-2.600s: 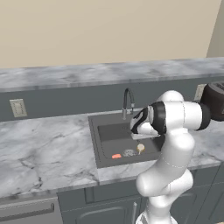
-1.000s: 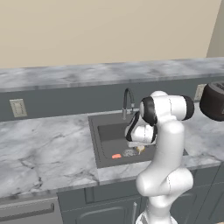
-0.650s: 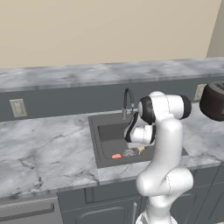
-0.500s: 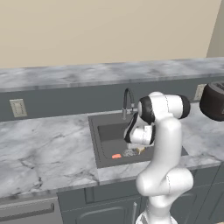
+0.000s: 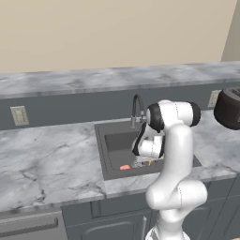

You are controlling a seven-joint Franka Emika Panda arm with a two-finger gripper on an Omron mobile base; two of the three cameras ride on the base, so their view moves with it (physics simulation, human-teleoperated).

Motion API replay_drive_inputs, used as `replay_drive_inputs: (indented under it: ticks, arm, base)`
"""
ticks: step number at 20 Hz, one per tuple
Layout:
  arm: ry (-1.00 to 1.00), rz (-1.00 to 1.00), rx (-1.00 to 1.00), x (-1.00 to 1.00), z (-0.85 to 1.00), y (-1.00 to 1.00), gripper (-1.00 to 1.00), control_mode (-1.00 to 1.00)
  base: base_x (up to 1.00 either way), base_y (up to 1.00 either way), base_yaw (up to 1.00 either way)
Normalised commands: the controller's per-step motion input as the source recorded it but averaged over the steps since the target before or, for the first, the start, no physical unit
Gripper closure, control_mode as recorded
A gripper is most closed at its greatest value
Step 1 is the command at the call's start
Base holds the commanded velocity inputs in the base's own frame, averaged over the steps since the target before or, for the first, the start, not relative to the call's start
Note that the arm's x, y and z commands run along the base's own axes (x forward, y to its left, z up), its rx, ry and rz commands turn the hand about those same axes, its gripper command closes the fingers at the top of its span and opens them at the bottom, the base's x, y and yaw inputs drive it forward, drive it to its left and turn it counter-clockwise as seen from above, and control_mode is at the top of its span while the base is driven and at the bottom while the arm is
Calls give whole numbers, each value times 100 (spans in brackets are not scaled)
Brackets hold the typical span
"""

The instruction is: Pick up the bar soap and dish brush from the sink, and place them back in the cabinet, and close the cabinet doors.

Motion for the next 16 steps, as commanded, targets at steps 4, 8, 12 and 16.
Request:
replay_drive_inputs:
  ticks: [4,8,12,16]
  arm:
    - [0,0,0,0,-16,0,-100,-100]
    - [0,0,0,0,-6,0,-100,-100]
    - [0,0,0,0,-11,0,-100,-100]
    - [0,0,0,0,-10,0,-100,-100]
  base:
    - [0,0,0]
    - [0,0,0]
    - [0,0,0]
    - [0,0,0]
